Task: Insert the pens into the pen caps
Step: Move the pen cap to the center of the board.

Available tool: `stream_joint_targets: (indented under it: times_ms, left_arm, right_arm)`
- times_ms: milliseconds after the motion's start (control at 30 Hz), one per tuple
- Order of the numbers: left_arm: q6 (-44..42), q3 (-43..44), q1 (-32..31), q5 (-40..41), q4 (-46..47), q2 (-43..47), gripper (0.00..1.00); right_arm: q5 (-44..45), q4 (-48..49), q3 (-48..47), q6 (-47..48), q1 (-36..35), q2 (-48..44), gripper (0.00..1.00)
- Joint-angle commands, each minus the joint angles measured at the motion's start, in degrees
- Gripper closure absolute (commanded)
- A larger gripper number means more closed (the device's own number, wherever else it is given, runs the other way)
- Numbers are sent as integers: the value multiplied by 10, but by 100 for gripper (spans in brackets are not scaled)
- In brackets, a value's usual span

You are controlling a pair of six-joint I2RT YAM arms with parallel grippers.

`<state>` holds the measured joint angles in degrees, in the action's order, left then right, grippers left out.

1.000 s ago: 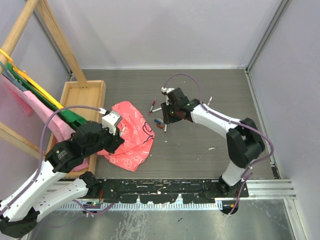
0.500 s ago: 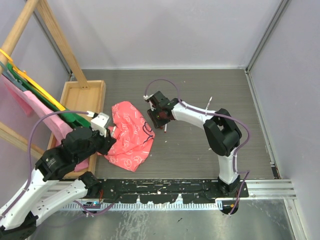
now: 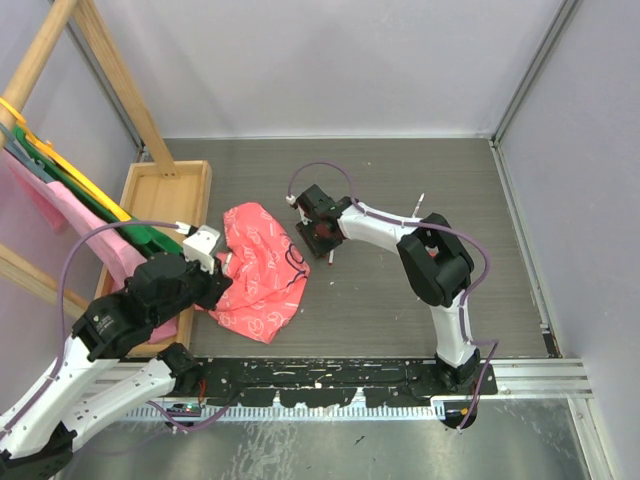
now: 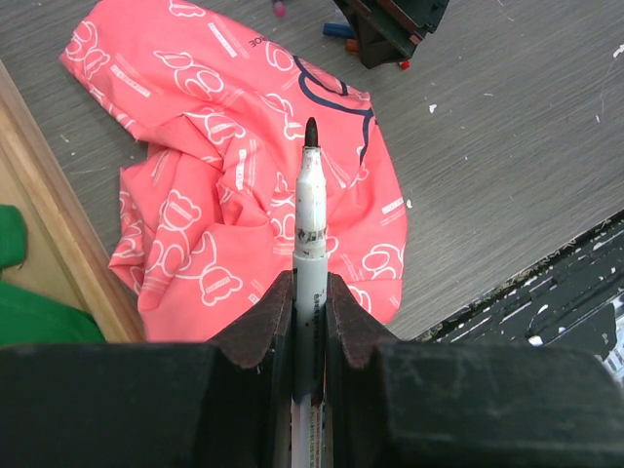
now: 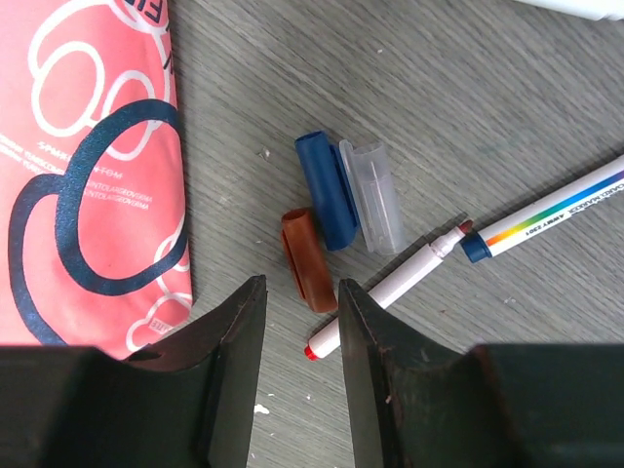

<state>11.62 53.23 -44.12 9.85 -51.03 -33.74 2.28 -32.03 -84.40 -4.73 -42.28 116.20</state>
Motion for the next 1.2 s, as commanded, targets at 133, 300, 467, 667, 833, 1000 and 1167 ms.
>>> stream_joint_targets:
  times_ms: [133,300,467,667,833,1000,1167]
  left_arm:
    - [3,2,2,5,15,-8,100]
    - [3,1,2,8,14,-6,100]
    - [3,1,2,12,13,-3,100]
    - [2,0,2,14,13,-3,100]
    - [2,-1,3,16,13,-4,100]
    - [3,-1,2,25,12,-2,100]
    - [4,-2,2,37,11,7,100]
  right_arm:
    - [2,1,-31,14,-2,16,60]
    - [12,0,-27,17,-7,26,63]
    - [11,4,-23,19,-10,18,77]
    - [-7,10,-22,18,-10,-32,84]
    - [-19,13,26,14,-10,-125,87]
    - [-30,15,133,52,-10,-211,87]
    - [-53,17,217,101,-19,-261,86]
